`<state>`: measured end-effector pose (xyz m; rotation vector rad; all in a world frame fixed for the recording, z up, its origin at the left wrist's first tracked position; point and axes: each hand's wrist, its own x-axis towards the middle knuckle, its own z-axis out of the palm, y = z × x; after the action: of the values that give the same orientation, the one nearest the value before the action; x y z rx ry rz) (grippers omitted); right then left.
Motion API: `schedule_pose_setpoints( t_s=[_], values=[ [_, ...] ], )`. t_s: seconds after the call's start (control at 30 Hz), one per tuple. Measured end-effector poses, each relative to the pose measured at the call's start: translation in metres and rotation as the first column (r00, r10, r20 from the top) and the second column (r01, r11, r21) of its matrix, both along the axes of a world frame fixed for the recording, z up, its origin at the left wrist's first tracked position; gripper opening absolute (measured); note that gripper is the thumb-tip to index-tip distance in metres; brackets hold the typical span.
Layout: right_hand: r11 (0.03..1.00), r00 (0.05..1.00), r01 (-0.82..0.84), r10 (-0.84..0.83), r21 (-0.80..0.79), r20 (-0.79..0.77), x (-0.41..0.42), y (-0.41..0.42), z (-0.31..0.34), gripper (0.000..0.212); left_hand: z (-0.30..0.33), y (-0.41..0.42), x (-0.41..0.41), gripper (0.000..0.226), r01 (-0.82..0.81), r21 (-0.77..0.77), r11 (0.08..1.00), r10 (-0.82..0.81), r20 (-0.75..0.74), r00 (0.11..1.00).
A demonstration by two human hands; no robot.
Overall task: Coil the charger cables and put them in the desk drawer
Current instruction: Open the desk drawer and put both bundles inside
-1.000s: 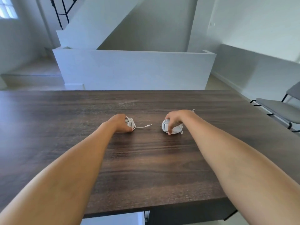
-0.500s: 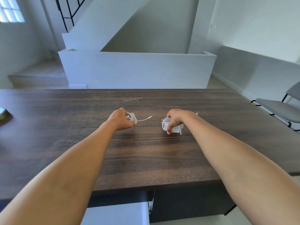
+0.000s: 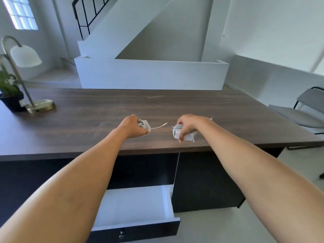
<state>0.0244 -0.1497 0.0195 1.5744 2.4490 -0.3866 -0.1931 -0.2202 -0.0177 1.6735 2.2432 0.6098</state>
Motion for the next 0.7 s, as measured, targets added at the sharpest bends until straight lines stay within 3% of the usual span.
schedule_pose_setpoints(
  t_s=[0.23, 0.37, 0.5, 0.6, 0.7],
  values=[
    [0.999, 0.997, -0.014, 0.018, -0.043, 0.080, -0.006, -0.054, -0.022, 0.060, -0.012, -0.057, -0.008, 0.041, 0.056, -0.097, 0.994, -0.045, 0.110, 0.993],
    [0.994, 0.991, -0.035, 0.048, -0.106, 0.127, -0.014, -0.079, -0.053, 0.062, -0.028, -0.081, -0.011, 0.025, 0.185, -0.331, 0.925, -0.112, 0.226, 0.968],
    [0.983, 0.987, -0.063, 0.087, -0.174, 0.133, -0.022, -0.089, -0.096, 0.060, -0.067, -0.097, -0.009, 0.023, 0.125, -0.369, 0.921, -0.004, 0.312, 0.950],
    [0.975, 0.989, -0.082, 0.106, -0.208, 0.106, -0.024, -0.091, -0.131, 0.064, -0.106, -0.104, -0.007, 0.029, 0.004, -0.391, 0.920, 0.119, 0.291, 0.949],
    [0.966, 0.985, -0.122, 0.146, -0.228, 0.095, -0.025, -0.088, -0.168, 0.067, -0.148, -0.113, -0.002, 0.034, -0.113, -0.387, 0.915, 0.267, 0.372, 0.889]
  ],
)
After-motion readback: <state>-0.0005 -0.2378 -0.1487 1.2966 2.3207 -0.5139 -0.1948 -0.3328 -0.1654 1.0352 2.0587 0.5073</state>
